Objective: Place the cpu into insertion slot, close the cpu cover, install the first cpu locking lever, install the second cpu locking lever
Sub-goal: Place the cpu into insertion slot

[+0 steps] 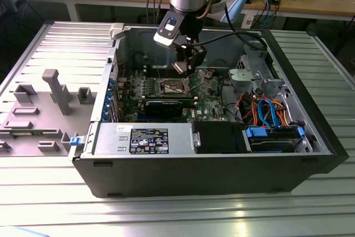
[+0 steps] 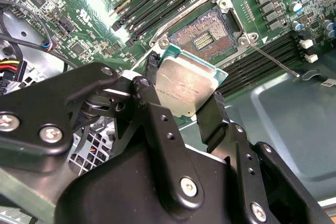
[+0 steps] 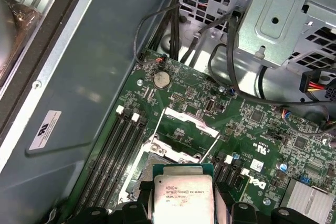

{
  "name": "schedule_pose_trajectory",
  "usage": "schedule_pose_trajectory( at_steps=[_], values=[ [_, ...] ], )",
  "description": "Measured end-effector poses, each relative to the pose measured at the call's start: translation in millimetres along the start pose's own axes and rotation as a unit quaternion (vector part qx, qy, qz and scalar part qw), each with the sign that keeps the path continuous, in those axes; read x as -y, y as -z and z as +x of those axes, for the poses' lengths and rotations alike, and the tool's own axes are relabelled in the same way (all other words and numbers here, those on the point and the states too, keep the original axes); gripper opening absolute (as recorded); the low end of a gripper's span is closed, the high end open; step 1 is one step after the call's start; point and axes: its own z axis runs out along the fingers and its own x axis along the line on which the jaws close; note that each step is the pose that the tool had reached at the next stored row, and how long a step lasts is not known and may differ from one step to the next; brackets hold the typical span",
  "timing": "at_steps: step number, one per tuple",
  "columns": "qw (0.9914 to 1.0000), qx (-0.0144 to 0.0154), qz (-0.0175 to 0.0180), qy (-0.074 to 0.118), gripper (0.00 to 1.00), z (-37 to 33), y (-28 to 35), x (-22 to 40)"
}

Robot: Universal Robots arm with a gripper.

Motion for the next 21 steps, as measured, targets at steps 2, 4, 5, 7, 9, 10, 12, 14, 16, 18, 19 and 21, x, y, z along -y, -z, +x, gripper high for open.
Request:
schedule_pose_trajectory(
  at_steps=[2,4,5,7,9,10,12,14,16,18,19,21],
  values=[
    [1.00000,0.0003,-0.0001,-0.003,0.55,0.0,0.0,0.0],
    [0.99998,0.0006,-0.0001,-0.007,0.55,0.0,-0.1,0.0],
    [0.99996,0.0008,-0.0002,-0.009,0.55,0.0,-0.1,0.0],
    [0.99992,0.0011,-0.0002,-0.013,0.55,0.0,-0.2,0.0],
    [0.99988,0.0013,-0.0003,-0.015,0.55,0.0,-0.2,0.0],
    [0.99987,0.0014,-0.0003,-0.016,0.55,0.0,-0.2,0.0],
    [0.99981,0.0017,-0.0004,-0.019,0.55,0.0,-0.2,0.0],
    [0.99976,0.0019,-0.0004,-0.022,0.55,0.0,-0.3,0.0],
    [0.99971,0.0021,-0.0005,-0.024,0.55,0.0,-0.3,0.0],
    [0.99965,0.0023,-0.0005,-0.026,0.55,0.0,-0.4,0.0],
    [0.99962,0.0024,-0.0005,-0.027,0.55,0.0,-0.4,0.0],
    [0.99955,0.0026,-0.0006,-0.030,0.55,0.0,-0.4,0.0]
  ],
)
